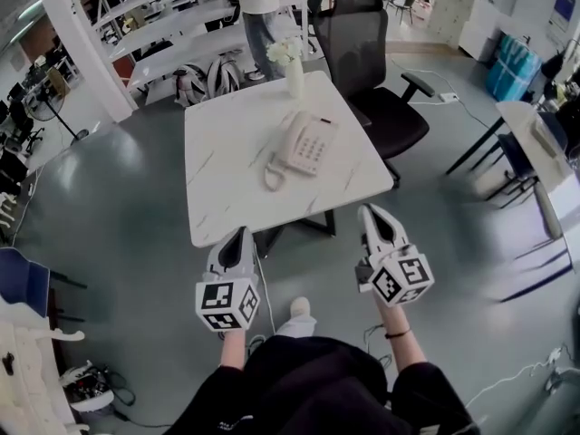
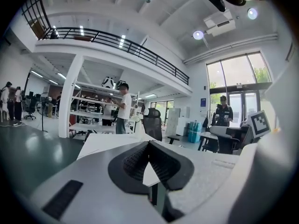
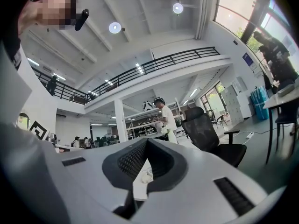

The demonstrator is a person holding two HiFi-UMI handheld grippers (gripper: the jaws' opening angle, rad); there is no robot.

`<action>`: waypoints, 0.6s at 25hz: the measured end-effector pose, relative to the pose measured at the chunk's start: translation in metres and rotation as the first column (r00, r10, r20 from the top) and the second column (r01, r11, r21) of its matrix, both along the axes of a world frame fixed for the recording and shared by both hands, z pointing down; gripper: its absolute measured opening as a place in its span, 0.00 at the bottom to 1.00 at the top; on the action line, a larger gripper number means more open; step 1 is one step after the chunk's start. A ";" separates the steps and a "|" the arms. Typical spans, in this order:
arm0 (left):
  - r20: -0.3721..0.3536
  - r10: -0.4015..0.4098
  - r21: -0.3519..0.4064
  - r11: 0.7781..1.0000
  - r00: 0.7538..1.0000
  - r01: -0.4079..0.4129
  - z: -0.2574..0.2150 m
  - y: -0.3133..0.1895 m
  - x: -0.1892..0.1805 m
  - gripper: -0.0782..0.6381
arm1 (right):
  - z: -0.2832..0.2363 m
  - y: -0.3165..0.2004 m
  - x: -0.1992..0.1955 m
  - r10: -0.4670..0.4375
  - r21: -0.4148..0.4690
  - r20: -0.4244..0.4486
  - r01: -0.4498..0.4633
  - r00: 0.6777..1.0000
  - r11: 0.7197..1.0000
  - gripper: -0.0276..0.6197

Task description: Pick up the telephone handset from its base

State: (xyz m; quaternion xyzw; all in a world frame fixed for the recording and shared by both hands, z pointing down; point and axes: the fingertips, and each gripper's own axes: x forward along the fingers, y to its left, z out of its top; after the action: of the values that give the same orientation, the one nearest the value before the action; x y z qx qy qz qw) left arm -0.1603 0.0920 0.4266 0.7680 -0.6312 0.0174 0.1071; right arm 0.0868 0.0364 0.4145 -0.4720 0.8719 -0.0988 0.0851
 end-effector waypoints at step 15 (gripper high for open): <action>0.000 0.069 -0.056 0.996 0.998 -0.069 0.028 -0.097 -0.017 0.11 | 0.017 -0.088 -0.027 0.050 -0.024 -0.005 -0.050 0.999 0.998 0.03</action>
State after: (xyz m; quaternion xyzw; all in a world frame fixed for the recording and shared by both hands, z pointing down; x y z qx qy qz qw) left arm -0.1776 -0.0045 0.4543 0.7861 -0.6036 0.0398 0.1273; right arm 0.0601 -0.0518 0.4316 -0.4949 0.8587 -0.1058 0.0801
